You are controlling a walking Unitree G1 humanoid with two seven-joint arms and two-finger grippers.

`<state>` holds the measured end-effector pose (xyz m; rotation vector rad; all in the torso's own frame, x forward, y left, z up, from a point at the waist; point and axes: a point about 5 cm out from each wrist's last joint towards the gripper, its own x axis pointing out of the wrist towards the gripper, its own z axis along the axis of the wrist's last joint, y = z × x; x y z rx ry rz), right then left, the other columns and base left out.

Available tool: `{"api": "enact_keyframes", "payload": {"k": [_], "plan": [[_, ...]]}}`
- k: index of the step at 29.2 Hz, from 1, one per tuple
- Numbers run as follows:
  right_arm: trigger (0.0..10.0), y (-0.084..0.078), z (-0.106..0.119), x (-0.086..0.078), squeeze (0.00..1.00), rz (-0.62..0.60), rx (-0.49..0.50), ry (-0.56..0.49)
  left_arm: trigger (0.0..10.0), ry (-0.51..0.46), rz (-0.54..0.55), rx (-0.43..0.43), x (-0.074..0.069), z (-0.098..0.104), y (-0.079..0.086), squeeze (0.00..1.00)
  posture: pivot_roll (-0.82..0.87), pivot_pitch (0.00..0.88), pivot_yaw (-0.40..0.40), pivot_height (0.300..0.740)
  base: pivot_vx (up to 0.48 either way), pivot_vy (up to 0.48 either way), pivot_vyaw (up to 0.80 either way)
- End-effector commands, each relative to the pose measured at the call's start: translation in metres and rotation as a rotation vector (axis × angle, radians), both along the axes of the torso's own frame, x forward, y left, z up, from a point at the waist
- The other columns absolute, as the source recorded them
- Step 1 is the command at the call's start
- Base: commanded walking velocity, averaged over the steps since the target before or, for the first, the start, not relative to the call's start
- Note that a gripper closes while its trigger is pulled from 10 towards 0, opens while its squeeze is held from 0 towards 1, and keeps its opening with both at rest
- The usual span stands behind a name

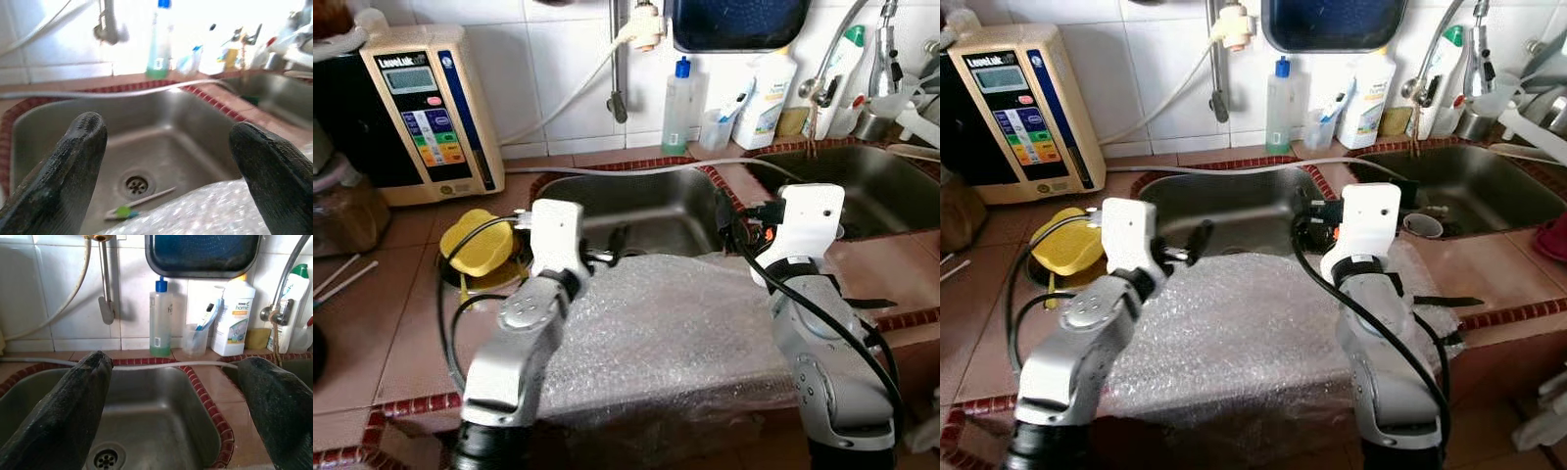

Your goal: Kitchen organization

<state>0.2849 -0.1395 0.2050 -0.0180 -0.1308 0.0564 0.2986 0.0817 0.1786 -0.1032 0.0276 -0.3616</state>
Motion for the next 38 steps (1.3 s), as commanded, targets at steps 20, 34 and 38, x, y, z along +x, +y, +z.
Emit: {"api": "enact_keyframes", "payload": {"k": [20,34,38], "plan": [[10.0,0.0018,0.0044,0.0005,0.00,0.014,-0.028,-0.025,10.0,0.026,0.020,-0.028,0.0044,-0.0031,0.0023,0.00,-0.05,0.000,0.035,0.740,0.000,-0.315,0.00],[10.0,0.0053,0.0041,0.0004,0.00,0.035,-0.028,-0.030,10.0,0.021,0.043,-0.024,0.0067,-0.0022,0.0068,0.00,-0.05,0.000,0.036,0.740,0.000,-0.020,0.51],[10.0,0.0058,0.0045,0.0005,0.00,0.037,-0.023,-0.033,10.0,0.012,0.054,-0.018,0.0077,-0.0007,0.0083,0.00,-0.04,0.000,0.037,0.740,0.000,0.000,0.51]]}}
